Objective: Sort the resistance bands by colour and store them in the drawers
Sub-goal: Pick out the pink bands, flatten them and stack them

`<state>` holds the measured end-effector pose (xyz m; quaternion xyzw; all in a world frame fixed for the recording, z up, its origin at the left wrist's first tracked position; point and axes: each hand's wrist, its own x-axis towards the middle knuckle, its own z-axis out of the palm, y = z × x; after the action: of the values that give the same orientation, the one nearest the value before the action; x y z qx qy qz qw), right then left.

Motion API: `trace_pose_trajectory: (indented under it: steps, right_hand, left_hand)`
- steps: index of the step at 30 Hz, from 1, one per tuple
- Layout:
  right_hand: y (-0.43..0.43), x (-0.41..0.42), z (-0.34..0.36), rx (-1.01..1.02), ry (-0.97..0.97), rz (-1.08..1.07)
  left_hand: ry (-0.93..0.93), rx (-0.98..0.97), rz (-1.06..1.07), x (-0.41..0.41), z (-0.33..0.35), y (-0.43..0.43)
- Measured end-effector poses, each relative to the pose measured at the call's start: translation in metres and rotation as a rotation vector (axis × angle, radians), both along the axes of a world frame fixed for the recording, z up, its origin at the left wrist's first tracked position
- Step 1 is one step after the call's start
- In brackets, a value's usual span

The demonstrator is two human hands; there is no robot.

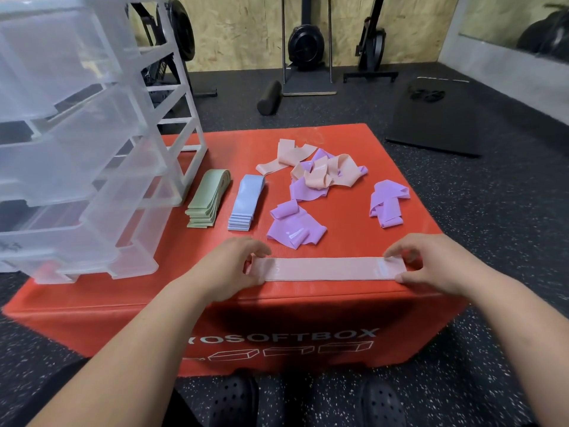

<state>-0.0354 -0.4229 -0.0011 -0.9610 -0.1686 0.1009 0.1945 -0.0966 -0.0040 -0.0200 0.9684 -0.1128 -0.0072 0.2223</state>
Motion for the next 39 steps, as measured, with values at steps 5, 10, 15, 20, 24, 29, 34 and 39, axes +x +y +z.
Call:
trace_pose_trajectory:
  steps: [5,10,15,20,24,29,34,39]
  right_hand:
    - [0.001,0.001,0.001,-0.019,-0.007,0.023]
    - [0.001,0.006,0.004,0.014,0.005,0.019]
    - [0.014,0.018,0.011,0.087,-0.062,-0.028]
    - [0.048,0.051,0.009,0.058,-0.15,0.01]
    - [0.075,0.082,-0.001,0.068,-0.231,0.061]
    - [0.104,0.113,-0.016,0.025,-0.266,0.047]
    - [0.128,0.141,-0.025,0.043,-0.256,0.019]
    - [0.151,0.157,-0.028,0.027,-0.248,0.002]
  left_hand:
    - [0.001,-0.015,0.004,-0.001,0.001,0.001]
    - [0.008,-0.005,0.012,0.003,0.001,0.001]
    - [-0.061,0.002,0.035,0.019,0.003,-0.015]
    - [-0.132,-0.038,0.068,0.046,0.006,-0.037]
    - [-0.203,-0.066,0.103,0.066,0.003,-0.053]
    - [-0.195,-0.05,0.104,0.089,-0.005,-0.061]
    - [-0.253,-0.094,0.096,0.104,-0.01,-0.062]
    - [-0.281,-0.134,0.1,0.113,-0.014,-0.062]
